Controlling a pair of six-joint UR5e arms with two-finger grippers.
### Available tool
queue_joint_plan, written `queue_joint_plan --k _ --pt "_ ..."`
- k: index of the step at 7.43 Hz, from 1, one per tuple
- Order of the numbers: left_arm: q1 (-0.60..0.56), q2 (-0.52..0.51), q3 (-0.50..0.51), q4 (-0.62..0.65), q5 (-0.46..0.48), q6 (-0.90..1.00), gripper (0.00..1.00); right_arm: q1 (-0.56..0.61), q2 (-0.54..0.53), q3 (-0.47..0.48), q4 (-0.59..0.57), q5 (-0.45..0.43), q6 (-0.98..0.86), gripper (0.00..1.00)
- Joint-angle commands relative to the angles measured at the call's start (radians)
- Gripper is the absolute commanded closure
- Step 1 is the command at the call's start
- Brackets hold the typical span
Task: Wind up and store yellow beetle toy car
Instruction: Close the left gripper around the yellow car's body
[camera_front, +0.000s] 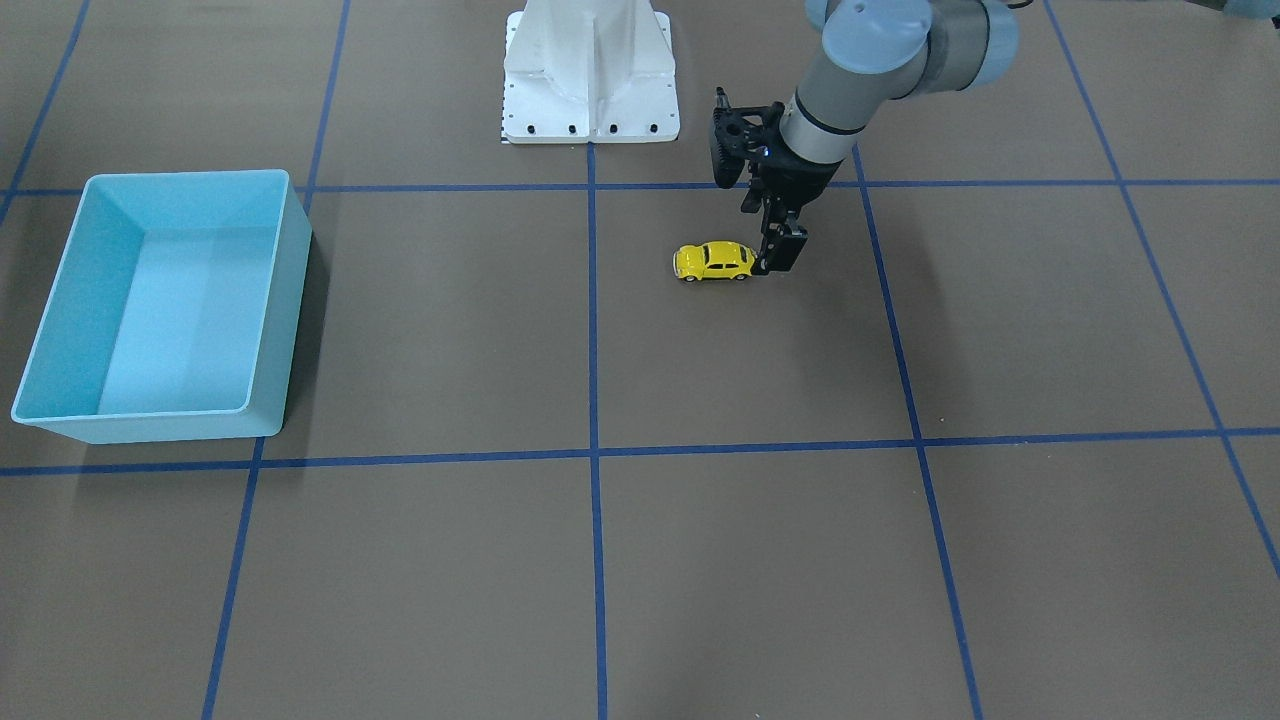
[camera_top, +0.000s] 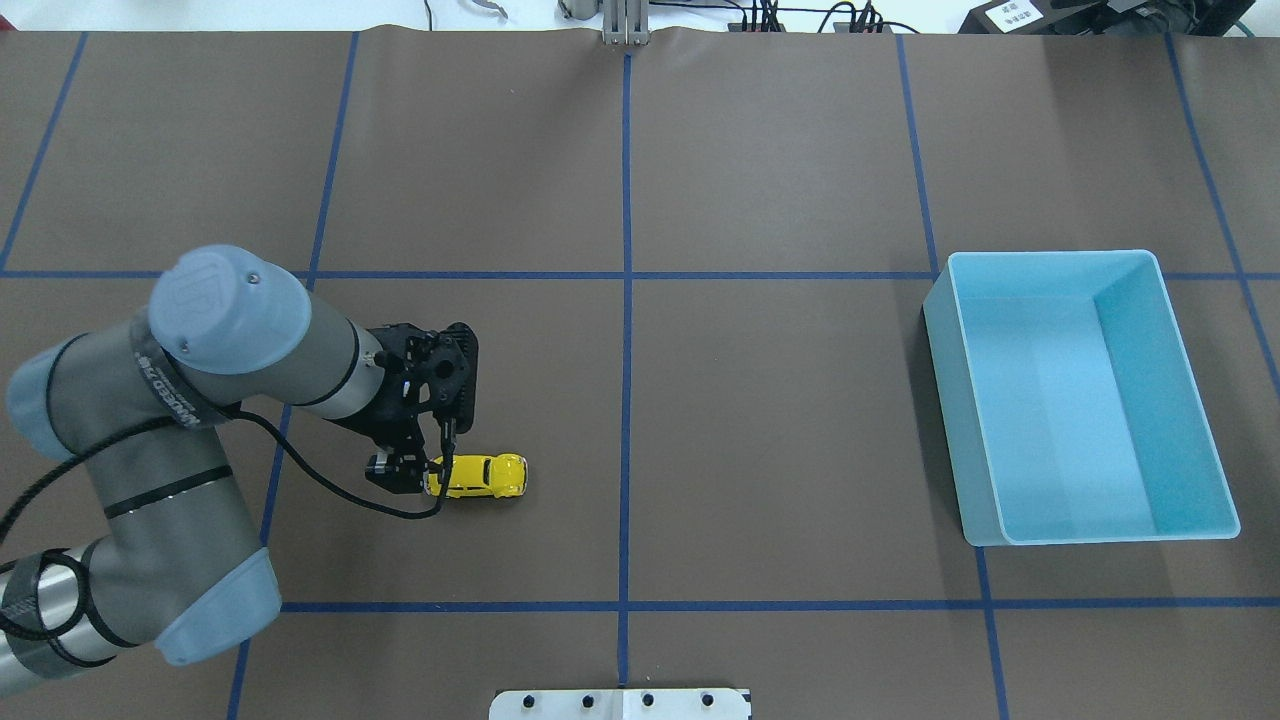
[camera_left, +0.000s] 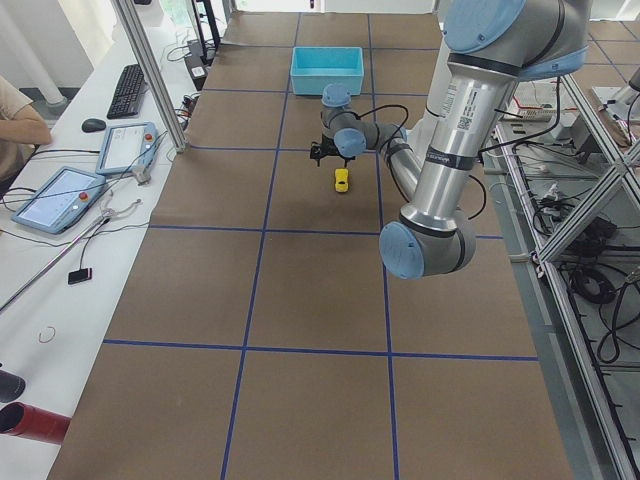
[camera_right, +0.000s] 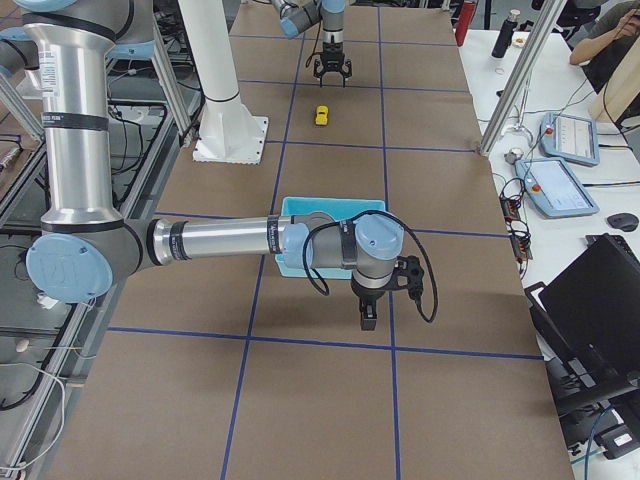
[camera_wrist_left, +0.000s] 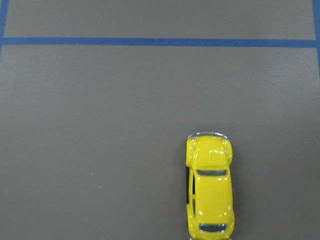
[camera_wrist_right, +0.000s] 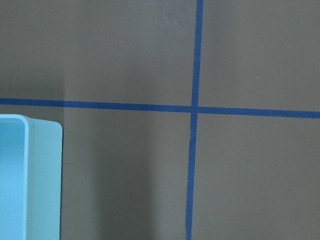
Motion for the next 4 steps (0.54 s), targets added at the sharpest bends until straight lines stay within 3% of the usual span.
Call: queue_joint_plan --k 1,4 --pt "0.073 -0.044 0.028 0.067 0.053 -0.039 0.0 0.0 0.0 0.0 0.0 0.0 0.0 0.0" --pt "0.104 -0.102 0.093 0.135 0.121 -0.039 0.02 0.0 0.0 0.0 0.0 0.0 0.0 0.0"
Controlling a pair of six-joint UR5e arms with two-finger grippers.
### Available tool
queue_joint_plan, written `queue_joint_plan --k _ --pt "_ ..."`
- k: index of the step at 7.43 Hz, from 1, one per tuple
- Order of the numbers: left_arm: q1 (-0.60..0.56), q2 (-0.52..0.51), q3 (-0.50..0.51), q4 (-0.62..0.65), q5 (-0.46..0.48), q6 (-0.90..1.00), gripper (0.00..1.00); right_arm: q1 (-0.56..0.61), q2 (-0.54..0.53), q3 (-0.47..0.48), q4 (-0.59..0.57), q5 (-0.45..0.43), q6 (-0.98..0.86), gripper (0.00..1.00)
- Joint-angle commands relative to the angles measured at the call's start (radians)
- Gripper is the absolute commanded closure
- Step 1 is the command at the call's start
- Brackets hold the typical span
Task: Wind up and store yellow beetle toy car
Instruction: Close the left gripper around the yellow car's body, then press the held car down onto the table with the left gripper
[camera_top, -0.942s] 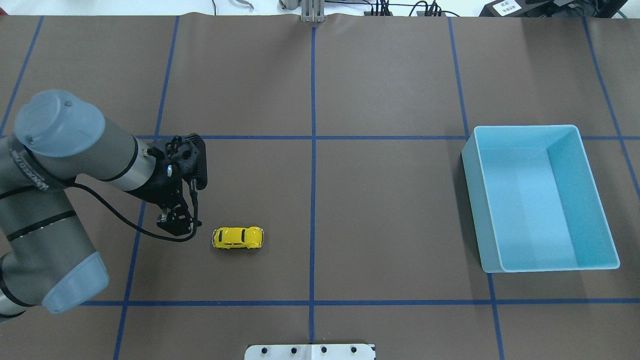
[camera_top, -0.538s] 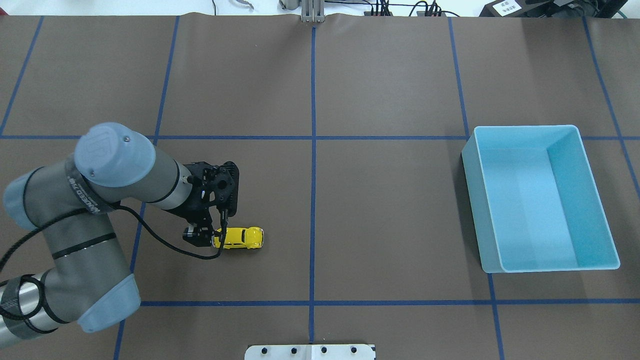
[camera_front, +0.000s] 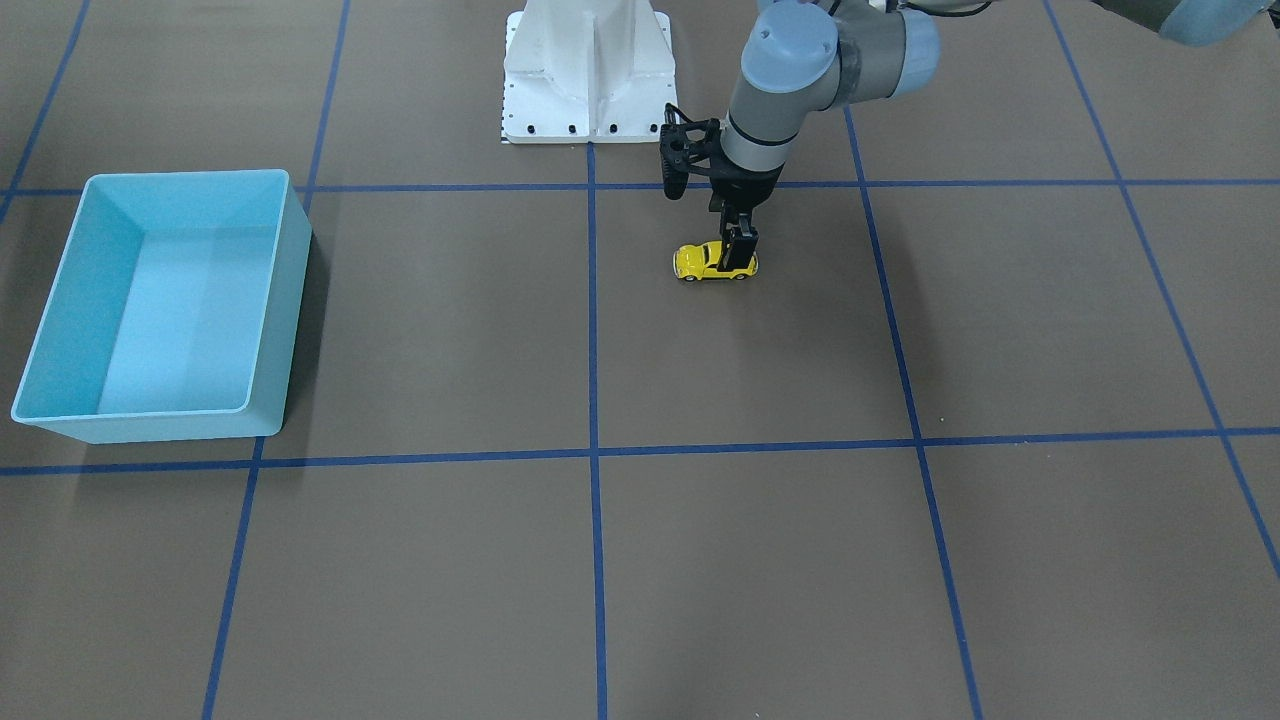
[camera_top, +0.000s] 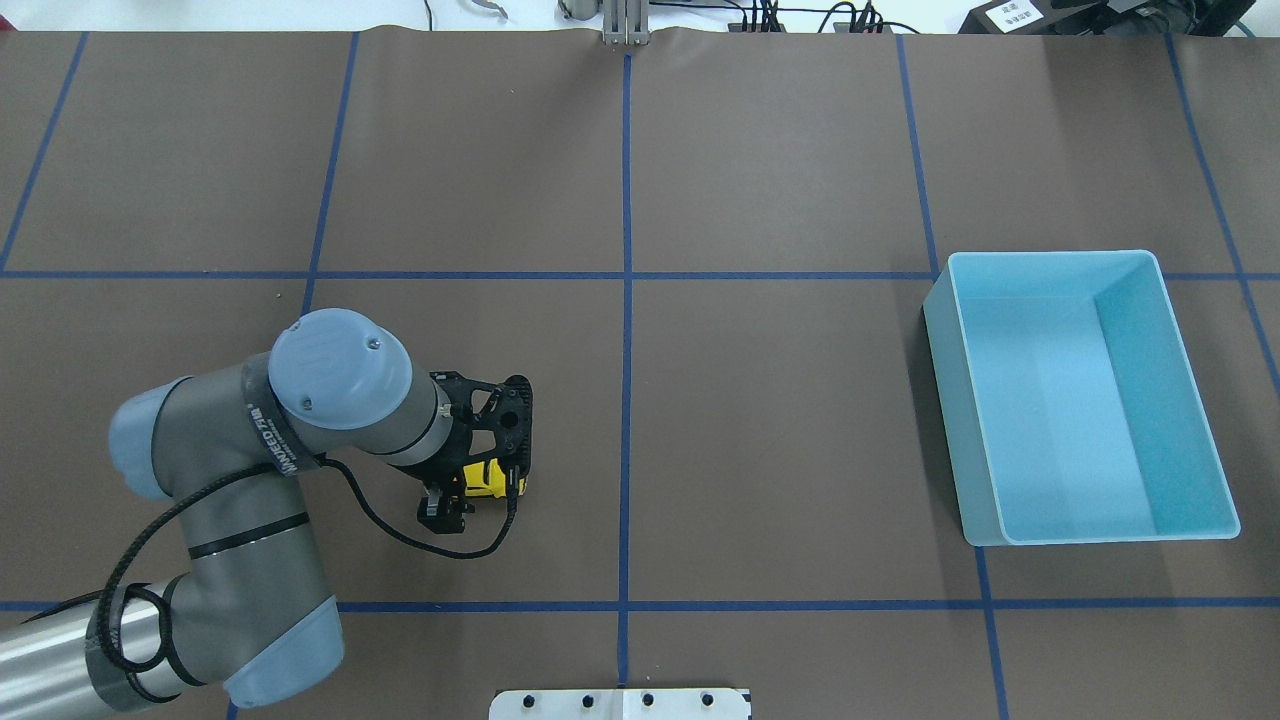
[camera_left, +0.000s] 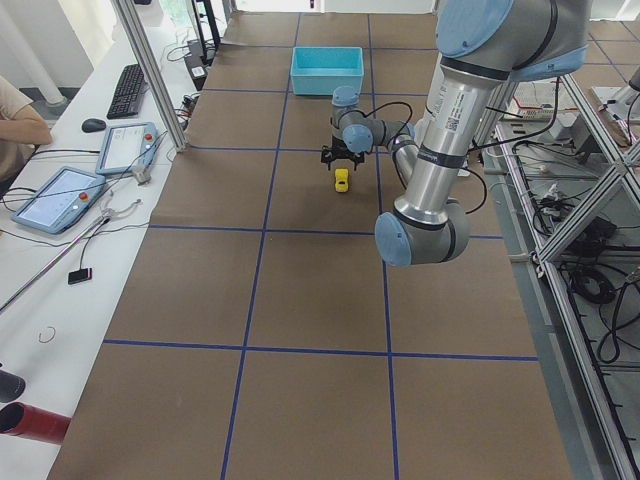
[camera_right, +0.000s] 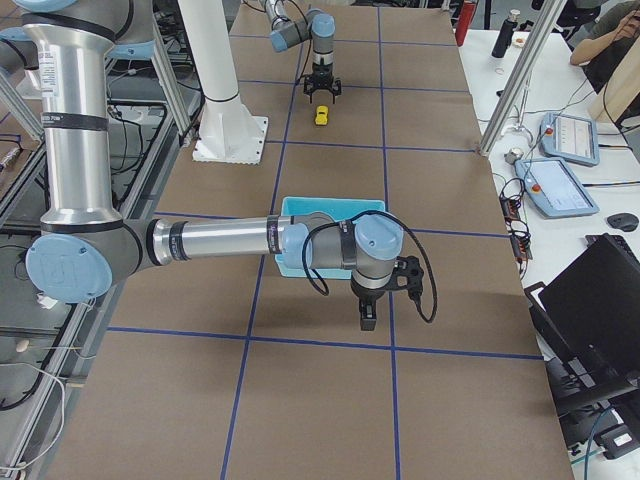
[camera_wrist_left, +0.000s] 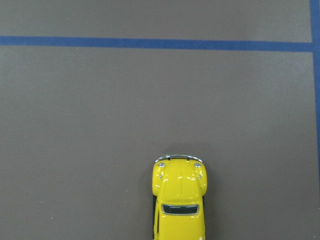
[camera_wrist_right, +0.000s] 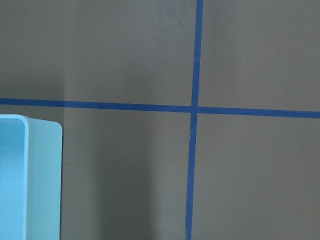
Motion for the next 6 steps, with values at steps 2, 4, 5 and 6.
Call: queue_joint_plan --k 2,4,5,6 --pt "0.043 -0.048 0.046 0.046 0.082 -0.001 0.11 0.0 0.0 0.0 0.0 0.0 0.0 0.0" --pt "0.047 -0.064 0.076 0.045 0.11 0.001 0.13 0.0 0.0 -0.002 0.0 0.0 0.002 0.0" --pt "0.048 -0.078 0.096 0.043 0.112 0.001 0.13 0.0 0.0 -0.002 0.0 -0.002 0.002 0.0" --pt "0.053 -0.084 0.104 0.043 0.11 -0.001 0.14 0.0 0.0 -0.002 0.0 -0.002 0.002 0.0"
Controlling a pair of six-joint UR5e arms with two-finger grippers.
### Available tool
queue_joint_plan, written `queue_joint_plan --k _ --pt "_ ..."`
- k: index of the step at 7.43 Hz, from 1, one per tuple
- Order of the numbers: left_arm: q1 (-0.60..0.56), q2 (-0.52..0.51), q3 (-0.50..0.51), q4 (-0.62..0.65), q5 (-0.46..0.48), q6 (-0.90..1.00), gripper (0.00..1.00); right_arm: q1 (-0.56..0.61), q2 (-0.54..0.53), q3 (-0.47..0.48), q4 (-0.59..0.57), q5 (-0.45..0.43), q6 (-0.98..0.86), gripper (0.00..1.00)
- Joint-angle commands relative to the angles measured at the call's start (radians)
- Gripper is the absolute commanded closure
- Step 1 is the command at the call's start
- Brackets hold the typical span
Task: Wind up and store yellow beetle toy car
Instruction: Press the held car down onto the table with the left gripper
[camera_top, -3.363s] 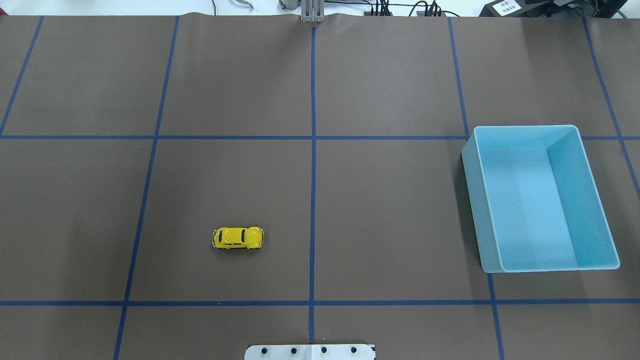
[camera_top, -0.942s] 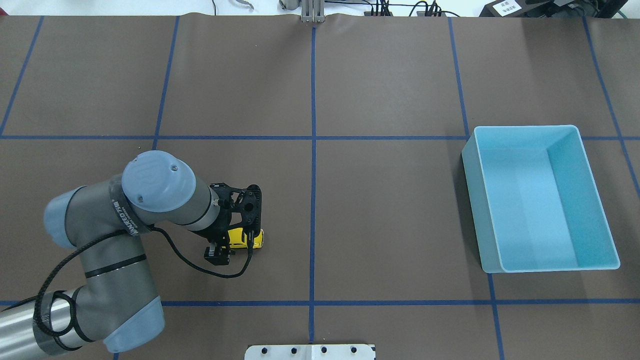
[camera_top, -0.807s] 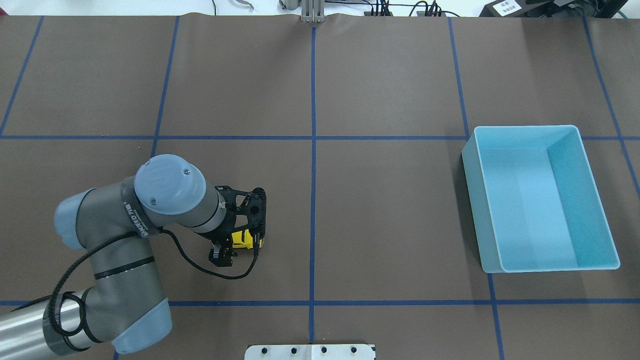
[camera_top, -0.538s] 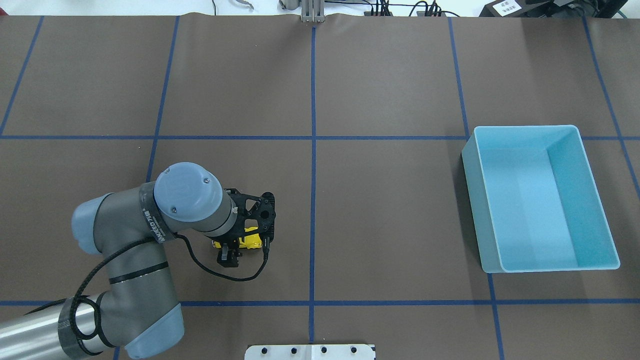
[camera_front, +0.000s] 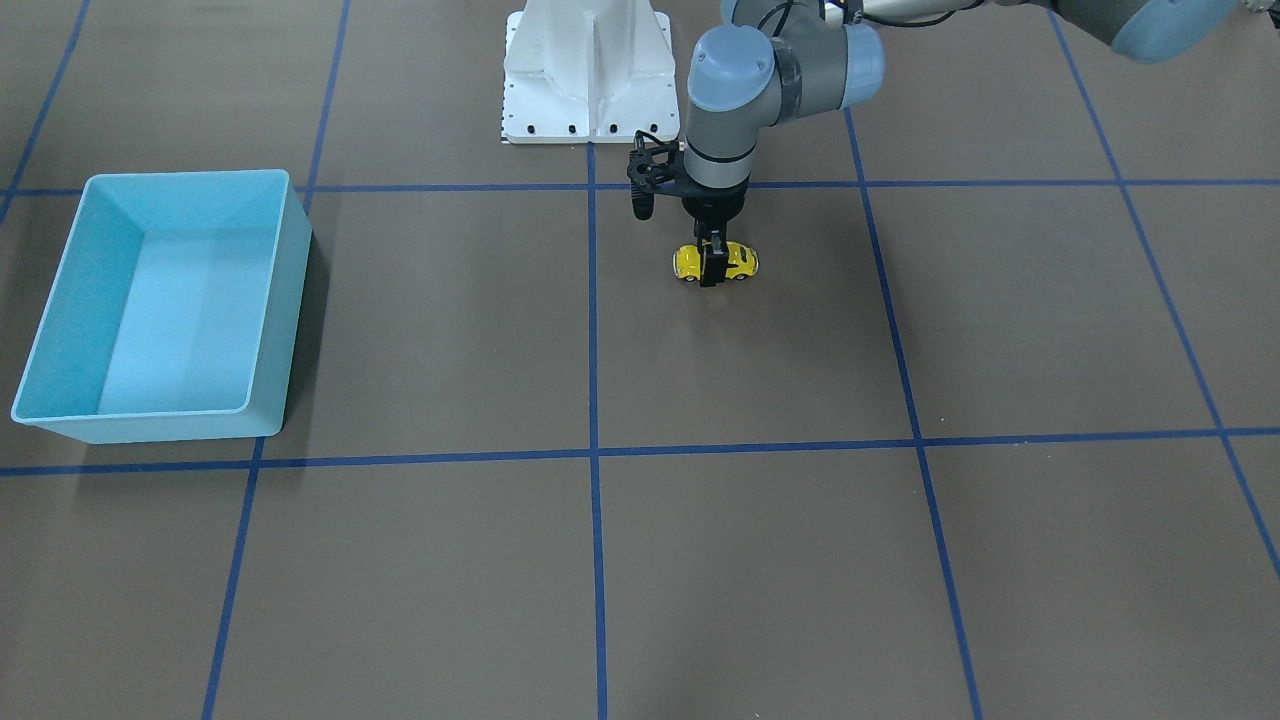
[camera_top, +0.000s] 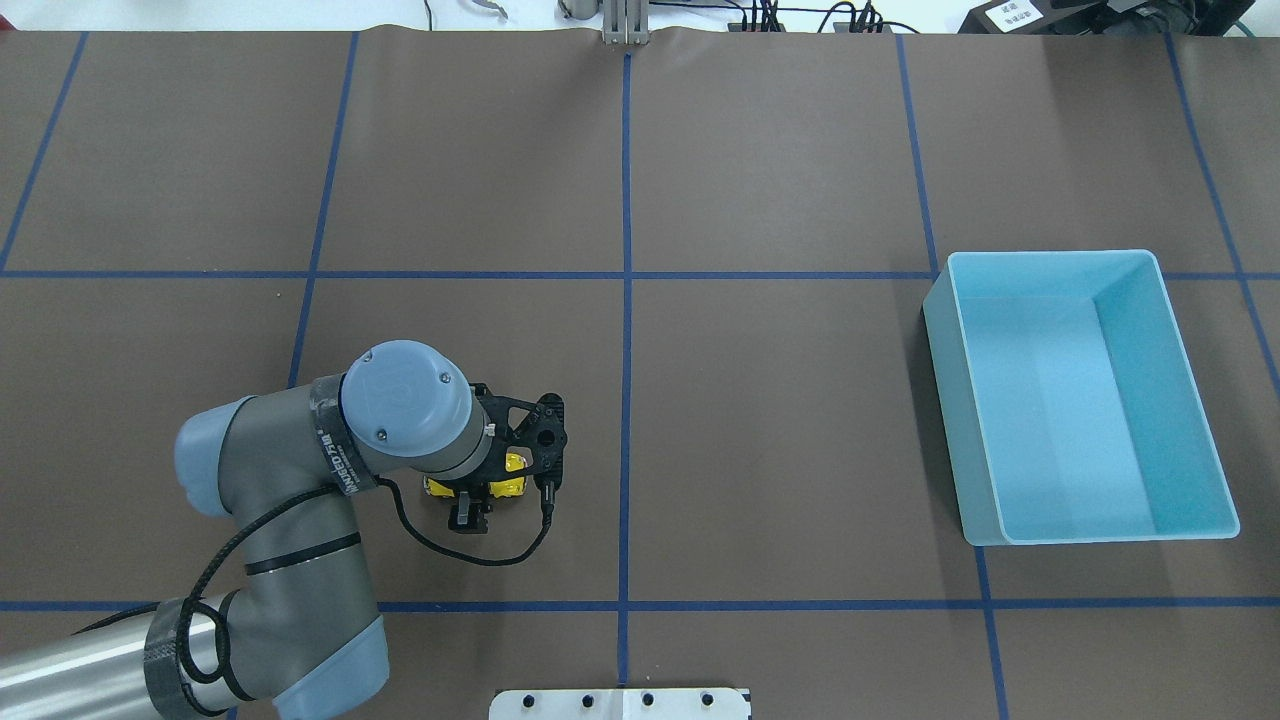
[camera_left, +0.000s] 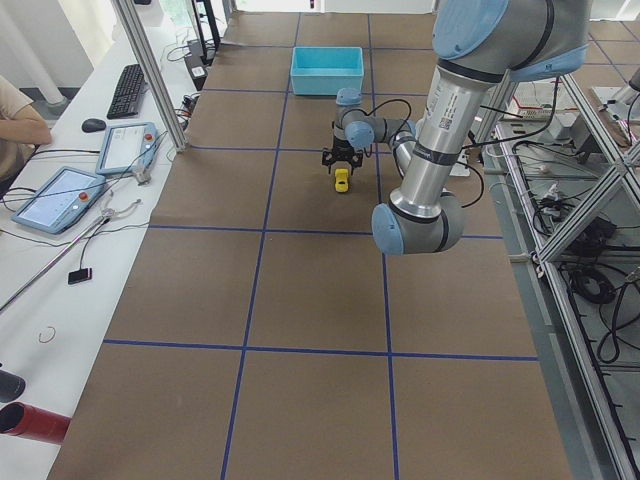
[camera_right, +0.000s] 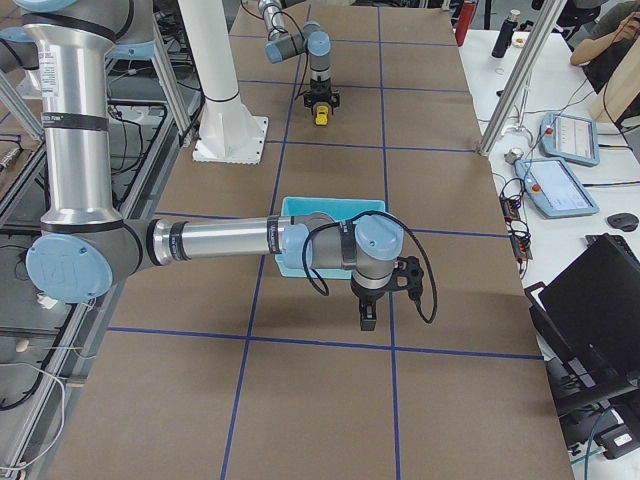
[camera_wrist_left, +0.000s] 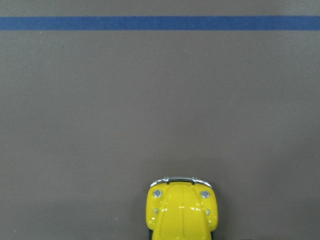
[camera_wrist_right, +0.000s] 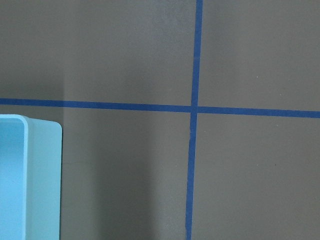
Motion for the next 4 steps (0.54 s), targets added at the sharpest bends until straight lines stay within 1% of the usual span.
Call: queue_joint_plan --k 1,2,4 --pt "0.012 -0.011 0.017 -0.001 0.004 -0.001 0.18 0.0 0.0 0.0 0.0 -0.001 -0.001 0.0" --pt "0.015 -0.013 0.017 -0.001 0.004 -0.003 0.28 0.0 0.0 0.0 0.0 -0.001 0.0 0.0" --pt "0.014 -0.013 0.014 0.007 0.01 -0.003 0.63 0.0 0.0 -0.003 0.0 -0.001 0.003 0.0"
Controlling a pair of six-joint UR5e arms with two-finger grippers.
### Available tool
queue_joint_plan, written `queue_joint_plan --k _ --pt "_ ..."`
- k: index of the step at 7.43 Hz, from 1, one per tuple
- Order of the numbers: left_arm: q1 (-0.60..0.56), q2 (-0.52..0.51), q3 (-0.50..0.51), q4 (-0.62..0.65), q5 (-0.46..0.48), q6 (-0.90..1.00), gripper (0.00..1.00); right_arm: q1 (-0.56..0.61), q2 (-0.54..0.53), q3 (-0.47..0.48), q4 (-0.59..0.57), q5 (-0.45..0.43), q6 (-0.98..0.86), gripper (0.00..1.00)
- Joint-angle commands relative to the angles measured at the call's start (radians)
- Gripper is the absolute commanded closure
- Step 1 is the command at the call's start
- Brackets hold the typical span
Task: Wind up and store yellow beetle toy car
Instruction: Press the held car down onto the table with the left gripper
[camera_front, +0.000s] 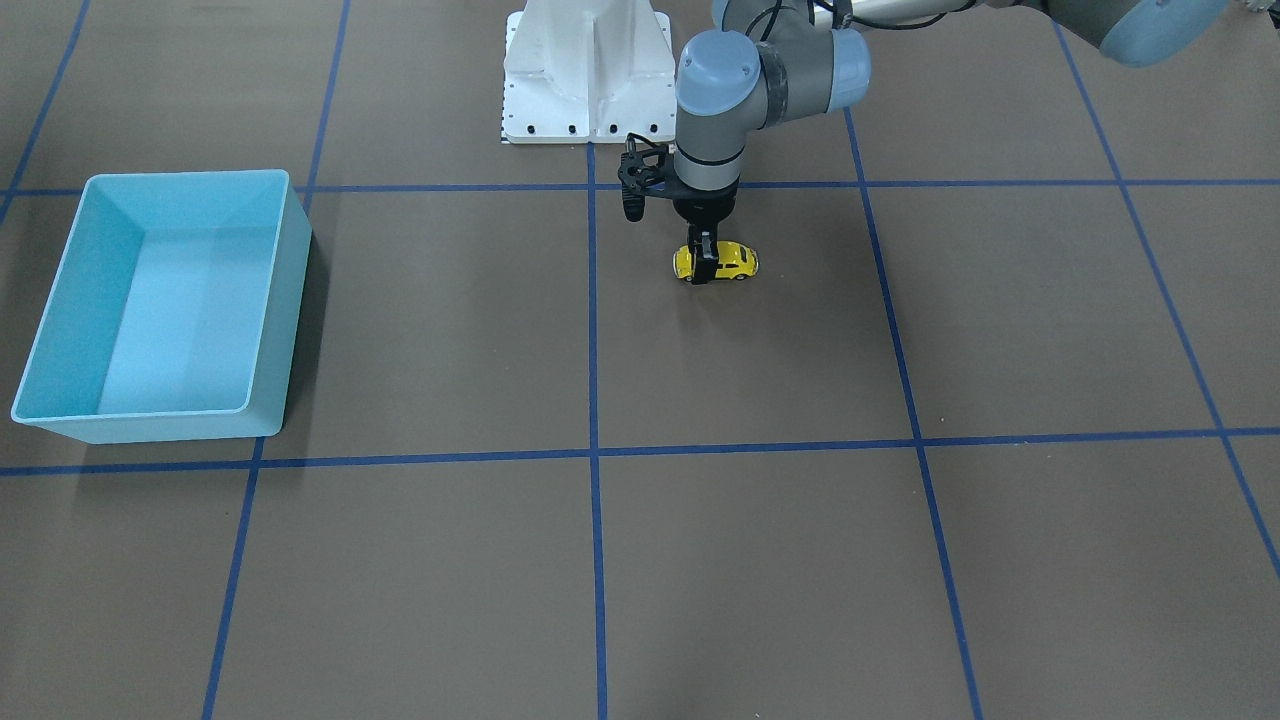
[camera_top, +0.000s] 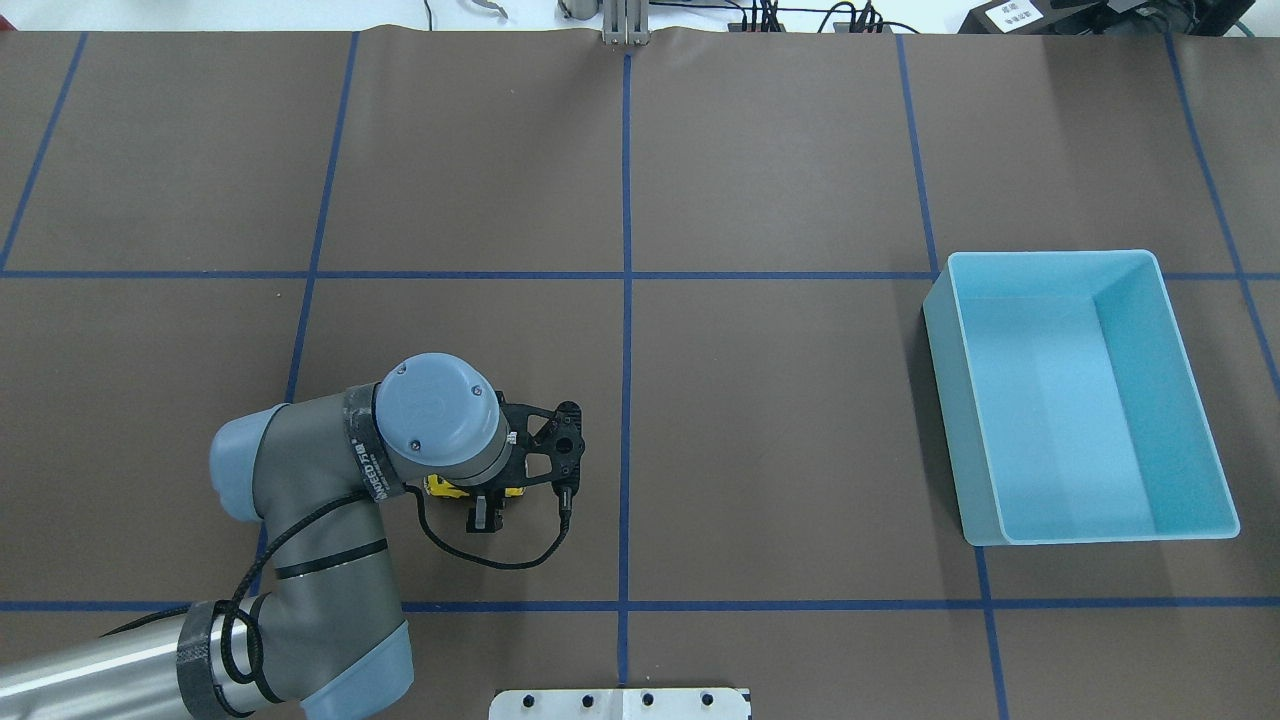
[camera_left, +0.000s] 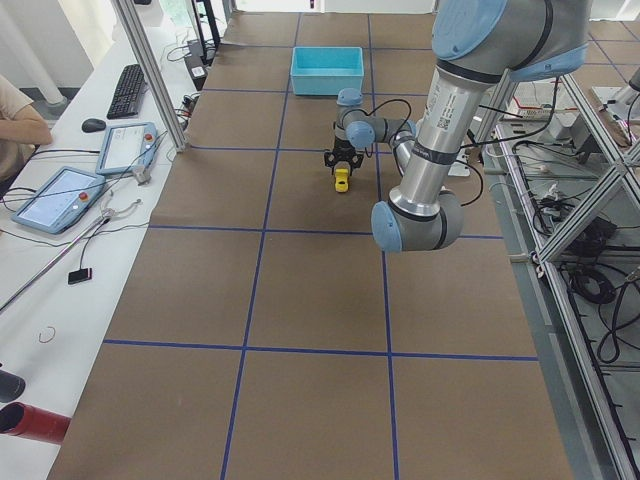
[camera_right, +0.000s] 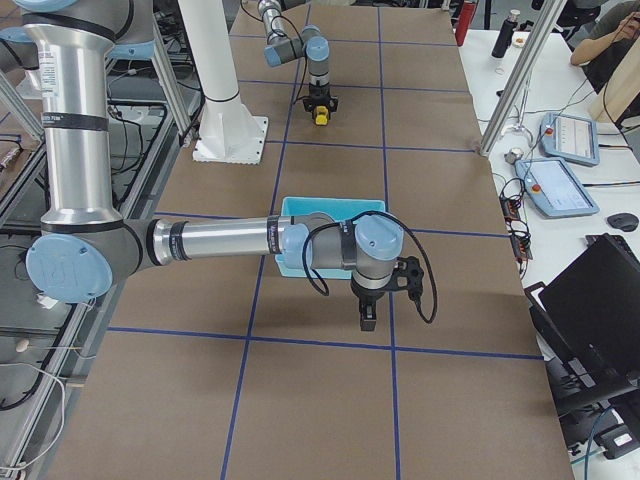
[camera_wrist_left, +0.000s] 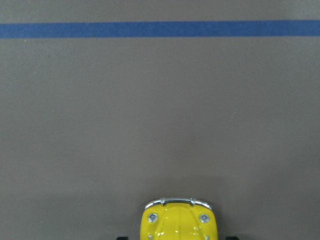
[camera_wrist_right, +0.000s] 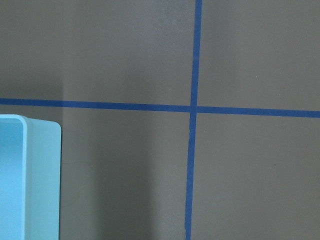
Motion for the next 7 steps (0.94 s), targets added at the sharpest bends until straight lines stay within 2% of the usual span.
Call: queue_joint_plan --k 1,2,4,7 --pt "0.001 -0.001 -0.001 0.008 0.004 0.0 0.76 0.0 0.0 -0.001 0.0 0.0 0.002 0.0" --pt "-0.001 -0.001 -0.008 0.008 0.004 0.0 0.85 0.0 0.0 0.001 0.0 0.0 0.002 0.0" --pt "-0.01 0.018 -0.077 0.04 0.001 0.012 0.88 0.0 0.0 0.001 0.0 0.0 0.002 0.0" --pt "-0.065 0.19 -0.295 0.071 -0.008 0.02 0.9 0.0 0.0 0.003 0.0 0.002 0.002 0.0"
